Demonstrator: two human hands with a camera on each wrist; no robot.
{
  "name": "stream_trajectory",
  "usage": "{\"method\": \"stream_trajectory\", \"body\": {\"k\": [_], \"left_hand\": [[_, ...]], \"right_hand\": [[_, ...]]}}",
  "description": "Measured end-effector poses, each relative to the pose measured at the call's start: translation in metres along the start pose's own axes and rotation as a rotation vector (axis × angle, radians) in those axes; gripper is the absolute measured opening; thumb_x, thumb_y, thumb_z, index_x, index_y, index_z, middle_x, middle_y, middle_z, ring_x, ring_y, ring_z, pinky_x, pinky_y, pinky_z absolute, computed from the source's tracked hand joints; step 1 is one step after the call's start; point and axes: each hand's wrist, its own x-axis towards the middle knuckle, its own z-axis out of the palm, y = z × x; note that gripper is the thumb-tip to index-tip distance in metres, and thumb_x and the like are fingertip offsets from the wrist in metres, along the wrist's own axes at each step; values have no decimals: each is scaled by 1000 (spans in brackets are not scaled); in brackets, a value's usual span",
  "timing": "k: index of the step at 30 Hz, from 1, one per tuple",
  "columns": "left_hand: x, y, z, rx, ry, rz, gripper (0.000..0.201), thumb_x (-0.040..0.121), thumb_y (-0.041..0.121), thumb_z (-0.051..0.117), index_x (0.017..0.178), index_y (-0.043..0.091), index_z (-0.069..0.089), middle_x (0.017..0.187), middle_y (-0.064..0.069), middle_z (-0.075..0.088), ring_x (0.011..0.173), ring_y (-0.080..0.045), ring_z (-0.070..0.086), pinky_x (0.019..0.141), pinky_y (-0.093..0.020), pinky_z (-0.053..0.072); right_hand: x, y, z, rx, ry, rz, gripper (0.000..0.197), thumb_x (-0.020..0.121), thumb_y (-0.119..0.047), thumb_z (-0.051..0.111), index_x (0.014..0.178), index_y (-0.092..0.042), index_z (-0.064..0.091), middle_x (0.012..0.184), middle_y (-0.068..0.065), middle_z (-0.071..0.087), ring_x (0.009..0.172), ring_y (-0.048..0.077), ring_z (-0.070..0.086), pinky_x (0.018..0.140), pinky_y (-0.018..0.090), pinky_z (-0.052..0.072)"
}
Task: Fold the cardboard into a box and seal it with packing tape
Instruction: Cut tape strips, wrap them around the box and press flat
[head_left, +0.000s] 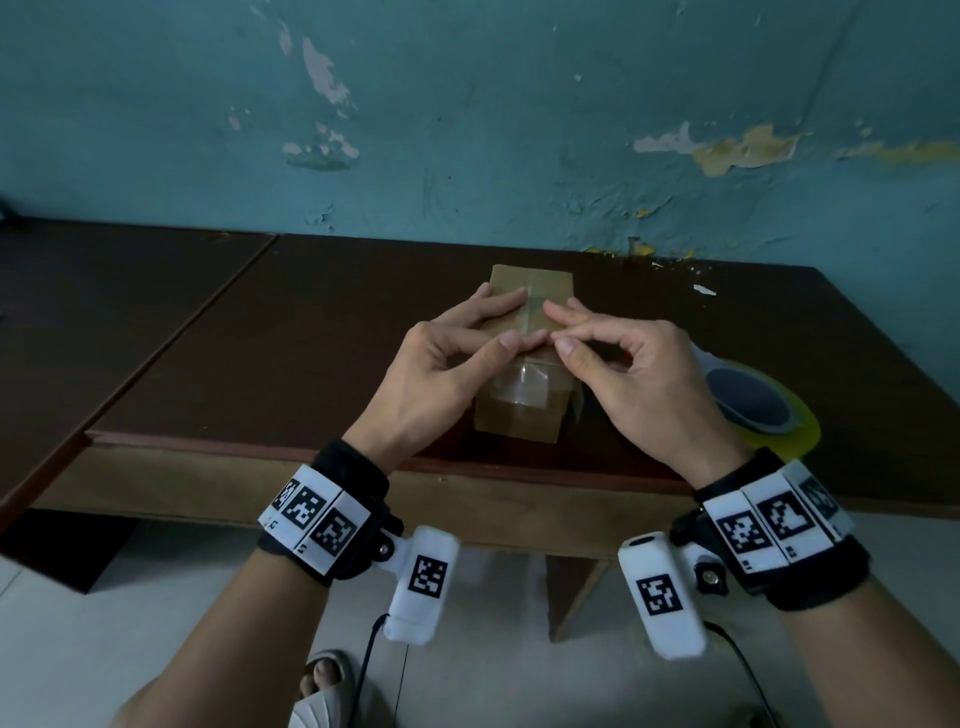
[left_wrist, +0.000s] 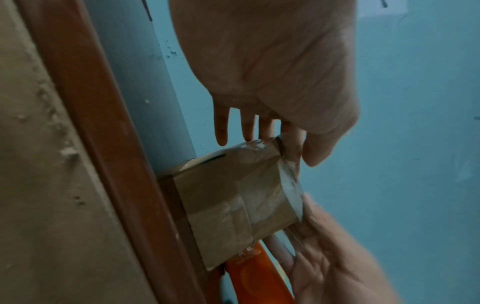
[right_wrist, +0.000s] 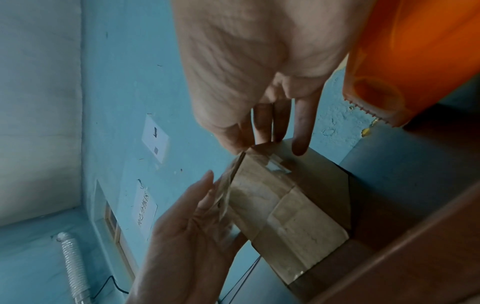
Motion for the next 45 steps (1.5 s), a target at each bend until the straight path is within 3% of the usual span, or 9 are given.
{"method": "stream_trajectory", "body": {"k": [4,7,11,16,28,31,36,42,45], "left_hand": [[-1,3,1,3,3,-6,33,108,30,52,122,15,78,155,5,57,158,-5,25,129,-35,22],[0,4,0,1,-13,-2,34,108,30,50,120,17,79,154,4,57,158,-6,25,130,-38,21],[2,5,-4,-2,-45,3,28,107,27,57,119,17,79,152,3,59,158,-8,25,131,-41,24],[0,7,-5,14,-65,-2,26,98,25,71,122,19,78,153,4,57,158,-7,24,130,-44,25],[1,3,-7,53,-92,30,34,94,17,76,128,19,75,158,4,52,160,-12,22,131,-48,23],[0,2,-8,70,-106,32,40,92,8,77,129,22,73,159,4,50,160,-14,21,131,-49,23],[0,2,-9,118,-111,37,50,88,0,78,131,25,71,161,6,48,160,-12,20,130,-45,24],[0,3,-9,131,-113,38,51,88,3,80,132,26,71,162,6,47,160,-14,19,130,-47,24],[-2,5,-7,85,-91,15,49,83,20,85,130,26,72,160,7,49,159,-10,21,131,-42,24]], "right_hand": [[0,-3,-1,-6,-23,11,18,101,-16,65,113,-15,79,141,-4,65,143,3,48,95,-1,40],[-1,-3,-4,12,-53,32,18,101,-15,65,112,-17,79,142,-4,65,144,1,46,105,6,41],[-2,-5,-7,30,-80,52,22,98,-14,70,118,-16,78,143,-4,64,145,0,45,106,8,42],[-2,-4,-7,35,-80,51,25,96,-15,73,120,-17,77,143,-3,64,144,-2,45,120,25,38],[-1,0,-8,35,-85,51,34,90,-17,79,124,-13,74,146,-3,62,144,-4,44,119,38,44],[-1,0,-8,28,-94,58,42,84,-18,84,124,-15,74,146,-5,62,145,-4,43,118,43,45],[-1,1,-6,1,-87,65,48,81,-7,85,125,-18,72,147,-8,61,145,-3,41,118,45,45],[-2,1,-4,25,-82,59,48,82,-4,84,126,-18,71,147,-9,60,147,-2,41,110,36,52],[-3,1,-4,31,-72,55,47,82,-6,85,125,-16,72,147,-8,61,146,-2,42,111,37,52]]}}
